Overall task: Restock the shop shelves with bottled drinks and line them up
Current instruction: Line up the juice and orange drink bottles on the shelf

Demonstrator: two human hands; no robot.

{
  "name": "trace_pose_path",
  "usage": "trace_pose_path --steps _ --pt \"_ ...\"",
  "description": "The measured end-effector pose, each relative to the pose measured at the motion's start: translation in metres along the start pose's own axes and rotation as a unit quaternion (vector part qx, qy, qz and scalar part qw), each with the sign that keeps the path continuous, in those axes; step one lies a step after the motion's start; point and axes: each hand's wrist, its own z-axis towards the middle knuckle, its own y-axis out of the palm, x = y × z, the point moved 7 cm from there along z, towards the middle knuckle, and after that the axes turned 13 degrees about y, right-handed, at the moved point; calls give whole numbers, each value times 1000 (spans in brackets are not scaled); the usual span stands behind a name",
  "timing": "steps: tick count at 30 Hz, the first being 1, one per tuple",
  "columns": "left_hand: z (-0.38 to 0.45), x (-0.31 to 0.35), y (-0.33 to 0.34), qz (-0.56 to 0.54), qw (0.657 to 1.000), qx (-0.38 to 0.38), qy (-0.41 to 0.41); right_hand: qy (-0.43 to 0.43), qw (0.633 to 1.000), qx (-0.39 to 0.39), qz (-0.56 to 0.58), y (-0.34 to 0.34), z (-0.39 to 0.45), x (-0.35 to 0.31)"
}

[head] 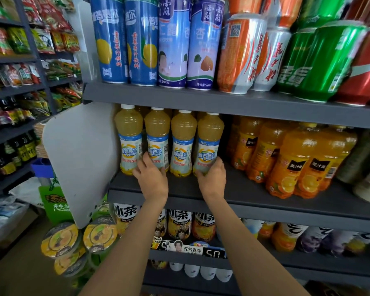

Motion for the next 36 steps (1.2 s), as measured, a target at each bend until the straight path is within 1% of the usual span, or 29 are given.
trace_pose_path --steps 2,4,5,7,8,11,14,17,19,21,23,25,28,30,31,33,36 --pt "-4 3 -4 -4 999 33 1 -4 1000 -10 -6 -1 1 1" --pt "-12 18 -9 -12 995 85 43 -10 1000 -18 -18 -3 1 1" --pt "-16 29 -7 -14 993 91 75 -11 999 -20 -23 -3 2 1" --pt "-21 44 5 -13 991 50 122 -11 999 -24 -32 -5 2 0" --pt "-21 47 12 -11 992 21 126 -11 999 -26 -38 -5 2 -1" --pt "-16 39 27 -7 996 -33 84 -8 998 -33 -57 -6 1 -1" --pt "-14 35 31 5 996 -42 78 -6 998 -29 -63 -5 -1 -2" --pt "-16 37 31 7 996 -32 80 -5 998 -21 -67 -3 -4 -3" --pt "-17 38 31 7 997 -27 78 -5 997 -30 -72 -3 -2 -3" --pt "-20 40 26 4 996 -3 85 -10 996 -44 -71 -5 0 -1" --pt "-27 49 17 -8 990 45 131 -27 996 -49 -63 -12 0 -1" --pt "-37 68 15 -33 977 70 197 -65 996 -10 -59 -30 -3 -5" --pt "-51 103 27 -76 957 45 276 -115 988 102 -32 -70 -4 -10" --pt "-58 126 40 -94 942 29 321 -115 983 143 -23 -91 2 -6" --pt "-61 136 48 -100 937 12 334 -107 984 142 -25 -98 6 -2" --pt "-61 147 69 -110 938 -37 327 -100 987 119 -46 -104 10 9" --pt "-50 153 100 -133 952 -94 257 -126 981 87 -120 -109 6 28"
